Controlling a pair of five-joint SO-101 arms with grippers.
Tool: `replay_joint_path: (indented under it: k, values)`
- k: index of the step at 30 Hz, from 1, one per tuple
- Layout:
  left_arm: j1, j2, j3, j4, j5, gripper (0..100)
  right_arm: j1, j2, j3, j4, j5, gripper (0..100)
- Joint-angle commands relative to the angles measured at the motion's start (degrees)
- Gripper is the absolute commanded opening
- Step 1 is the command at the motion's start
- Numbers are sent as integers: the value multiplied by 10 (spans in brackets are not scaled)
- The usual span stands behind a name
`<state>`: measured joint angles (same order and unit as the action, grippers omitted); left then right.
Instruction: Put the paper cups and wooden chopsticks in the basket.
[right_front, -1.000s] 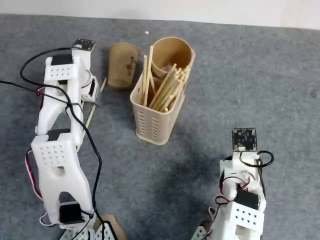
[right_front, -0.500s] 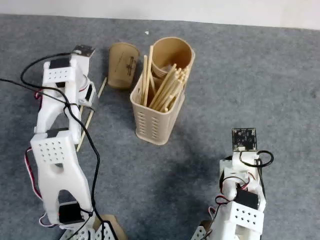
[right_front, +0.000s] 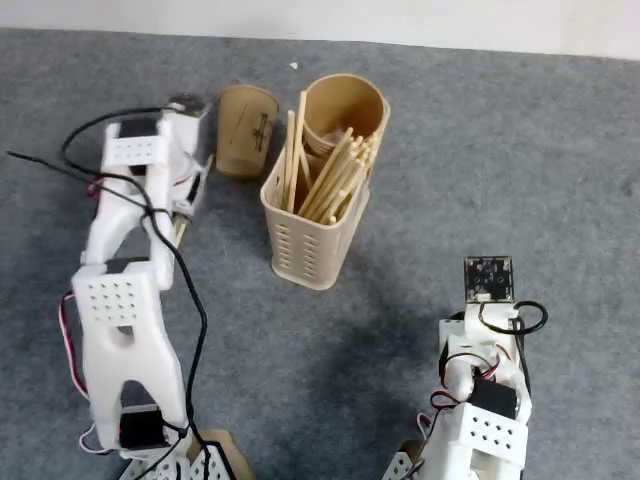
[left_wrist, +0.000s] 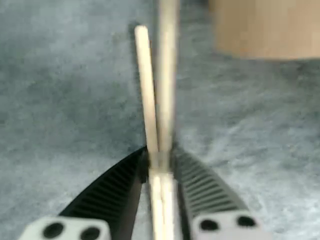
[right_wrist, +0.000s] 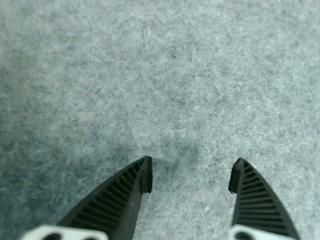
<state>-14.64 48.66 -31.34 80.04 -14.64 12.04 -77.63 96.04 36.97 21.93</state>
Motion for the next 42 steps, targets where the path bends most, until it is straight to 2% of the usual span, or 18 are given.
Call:
replay_joint_path:
  k: [1,5,14,16,21,27,29,33,38,42]
  values:
    - [-9,0,-5,-5,-4,5,-5,-7,19,-11,6,260]
    - [-13,-16,-29,-1,-4,5,-5,-7,19,-11,6,260]
    - [1,-168,-214,181,1,5,-5,-7,19,-11,6,260]
    - [15,-216,-244,209,25,5,-5,-7,19,-11,6,260]
    - [51,-372,-192,212,73,5,-5,-7,19,-11,6,260]
    - [175,-578,-51,208,73,5,-5,-7,19,-11,6,260]
    - [225,-633,-22,170,73,5,-5,-7,19,-11,6,260]
    - [288,-690,44,25,76,5,-5,-7,19,-11,6,260]
    - [313,-692,131,-182,158,5,-5,-7,19,-11,6,260]
    - [346,-693,178,-300,169,5,-5,-7,19,-11,6,260]
